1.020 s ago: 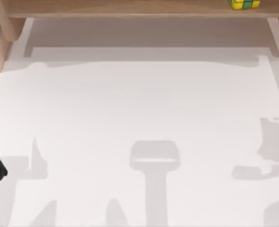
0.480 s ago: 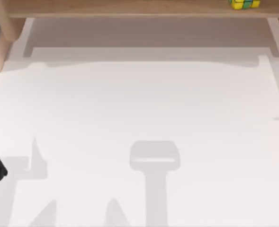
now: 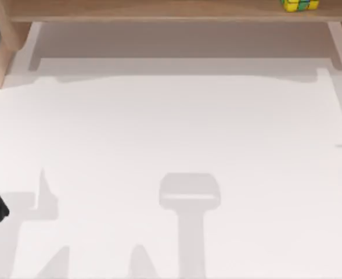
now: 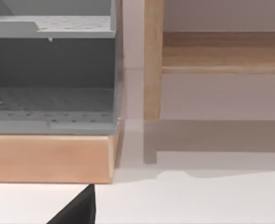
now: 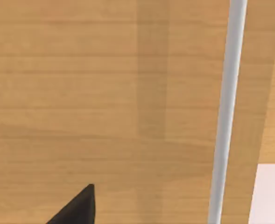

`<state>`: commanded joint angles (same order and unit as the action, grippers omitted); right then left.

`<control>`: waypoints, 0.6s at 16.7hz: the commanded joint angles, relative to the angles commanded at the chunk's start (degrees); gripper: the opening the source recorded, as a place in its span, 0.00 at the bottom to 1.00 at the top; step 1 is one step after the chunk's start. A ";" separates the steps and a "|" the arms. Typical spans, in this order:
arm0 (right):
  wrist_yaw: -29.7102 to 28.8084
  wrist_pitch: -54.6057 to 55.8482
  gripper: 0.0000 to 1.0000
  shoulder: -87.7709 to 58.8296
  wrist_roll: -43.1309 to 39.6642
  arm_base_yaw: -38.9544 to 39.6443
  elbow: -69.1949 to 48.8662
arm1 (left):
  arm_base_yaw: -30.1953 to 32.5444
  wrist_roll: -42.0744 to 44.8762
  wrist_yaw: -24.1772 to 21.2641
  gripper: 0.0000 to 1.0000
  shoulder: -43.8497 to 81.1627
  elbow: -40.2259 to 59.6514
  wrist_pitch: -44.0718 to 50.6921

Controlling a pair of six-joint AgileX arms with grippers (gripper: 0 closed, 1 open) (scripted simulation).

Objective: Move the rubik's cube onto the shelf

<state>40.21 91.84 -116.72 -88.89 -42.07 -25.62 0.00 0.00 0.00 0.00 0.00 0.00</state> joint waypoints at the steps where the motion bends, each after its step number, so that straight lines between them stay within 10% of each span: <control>1: -0.68 -0.63 1.00 -0.34 -0.04 0.63 -0.94 | 0.00 0.00 0.00 1.00 0.00 0.00 0.00; 8: -2.66 -2.52 1.00 -1.35 -0.08 2.60 -3.78 | 0.00 0.00 0.00 1.00 0.00 0.00 0.00; 10: -2.66 -2.52 0.85 -1.35 -0.08 2.60 -3.78 | 0.00 0.00 0.00 1.00 0.00 0.00 0.00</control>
<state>37.55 89.32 -118.07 -88.97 -39.47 -29.40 0.00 0.00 0.00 0.00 0.00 0.00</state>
